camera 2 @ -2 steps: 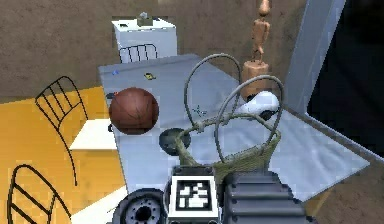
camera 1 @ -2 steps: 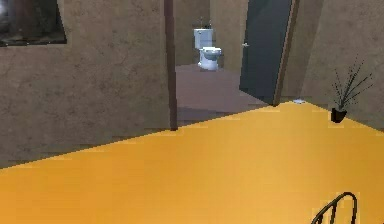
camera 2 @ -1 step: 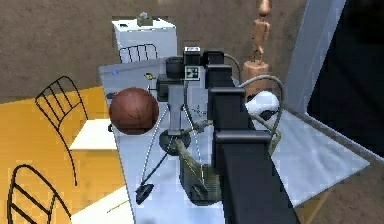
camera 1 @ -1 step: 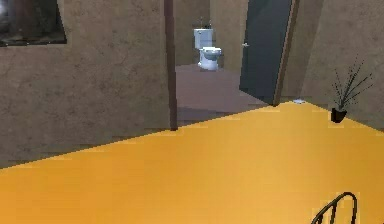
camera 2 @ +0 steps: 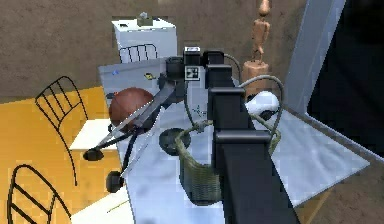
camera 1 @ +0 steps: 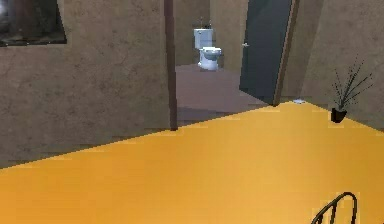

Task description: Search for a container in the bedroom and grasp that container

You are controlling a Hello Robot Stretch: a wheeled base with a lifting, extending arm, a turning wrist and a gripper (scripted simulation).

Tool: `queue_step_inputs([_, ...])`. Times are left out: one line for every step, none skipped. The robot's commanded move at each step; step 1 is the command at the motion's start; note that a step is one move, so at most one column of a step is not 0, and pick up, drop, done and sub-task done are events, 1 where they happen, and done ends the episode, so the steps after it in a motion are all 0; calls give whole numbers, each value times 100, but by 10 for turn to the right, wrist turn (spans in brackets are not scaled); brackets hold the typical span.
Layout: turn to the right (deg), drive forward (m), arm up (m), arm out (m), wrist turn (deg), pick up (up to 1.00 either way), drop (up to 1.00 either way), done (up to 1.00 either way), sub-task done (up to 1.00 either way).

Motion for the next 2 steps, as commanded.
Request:
queue_step_inputs([0, 0, 0, 0, 450, 0, 0, 0, 0])
queue_step_inputs([0, 0, 0, 0, 450, 0, 0, 0, 0])
